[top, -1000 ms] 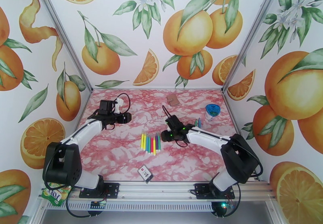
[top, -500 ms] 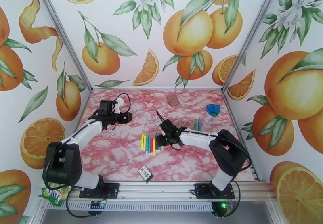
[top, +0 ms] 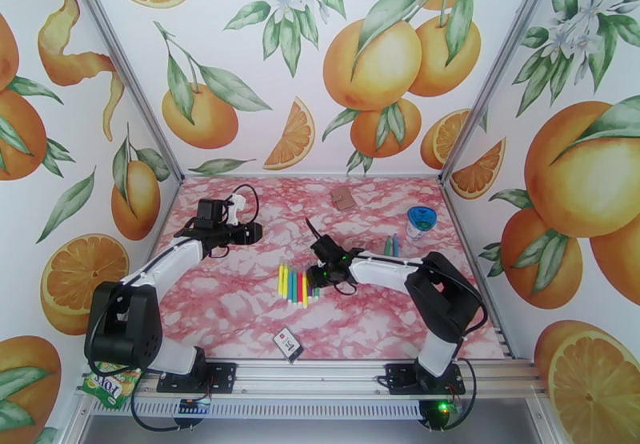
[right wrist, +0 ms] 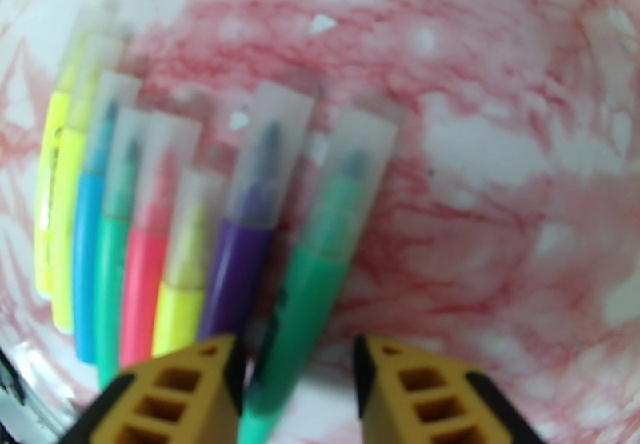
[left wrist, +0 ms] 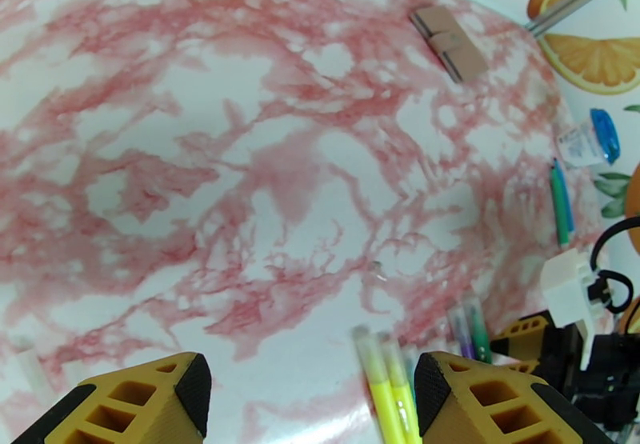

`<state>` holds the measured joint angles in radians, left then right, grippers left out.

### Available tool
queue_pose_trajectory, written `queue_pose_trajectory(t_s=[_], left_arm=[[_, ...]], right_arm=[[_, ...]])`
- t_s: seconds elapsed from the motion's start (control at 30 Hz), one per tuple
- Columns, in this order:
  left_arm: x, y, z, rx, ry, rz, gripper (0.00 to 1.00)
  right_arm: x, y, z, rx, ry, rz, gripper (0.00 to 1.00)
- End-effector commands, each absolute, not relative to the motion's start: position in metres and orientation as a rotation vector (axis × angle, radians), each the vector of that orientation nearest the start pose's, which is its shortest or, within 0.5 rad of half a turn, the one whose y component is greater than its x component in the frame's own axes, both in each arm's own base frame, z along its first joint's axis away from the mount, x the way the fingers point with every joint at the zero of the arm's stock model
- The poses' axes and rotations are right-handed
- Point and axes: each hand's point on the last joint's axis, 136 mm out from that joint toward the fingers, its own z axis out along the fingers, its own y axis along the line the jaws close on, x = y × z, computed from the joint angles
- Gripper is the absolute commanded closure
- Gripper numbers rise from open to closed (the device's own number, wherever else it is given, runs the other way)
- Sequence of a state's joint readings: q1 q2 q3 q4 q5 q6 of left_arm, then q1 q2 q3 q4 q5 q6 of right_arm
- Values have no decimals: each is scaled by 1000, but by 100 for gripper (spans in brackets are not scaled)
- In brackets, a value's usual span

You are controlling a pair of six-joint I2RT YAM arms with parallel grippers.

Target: Open the pen caps

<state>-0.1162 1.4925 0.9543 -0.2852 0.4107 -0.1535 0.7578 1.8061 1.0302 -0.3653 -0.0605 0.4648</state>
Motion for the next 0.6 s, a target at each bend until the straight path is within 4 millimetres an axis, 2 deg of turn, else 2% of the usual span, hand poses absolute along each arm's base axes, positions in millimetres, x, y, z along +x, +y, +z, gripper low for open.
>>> queue_pose_trajectory(t_s=[0.0,0.23,0.57], left_arm=[[388,-112,143,158,2353,-610,29],[392,-112,145,148,2349,-609,29],[397,-113,147,125,2348,-625,29]], right_arm=[[290,265,11,-395,2785,235,61],[292,247,11,-401,2789,68,64],[293,245,-1,-423,2805,10,69]])
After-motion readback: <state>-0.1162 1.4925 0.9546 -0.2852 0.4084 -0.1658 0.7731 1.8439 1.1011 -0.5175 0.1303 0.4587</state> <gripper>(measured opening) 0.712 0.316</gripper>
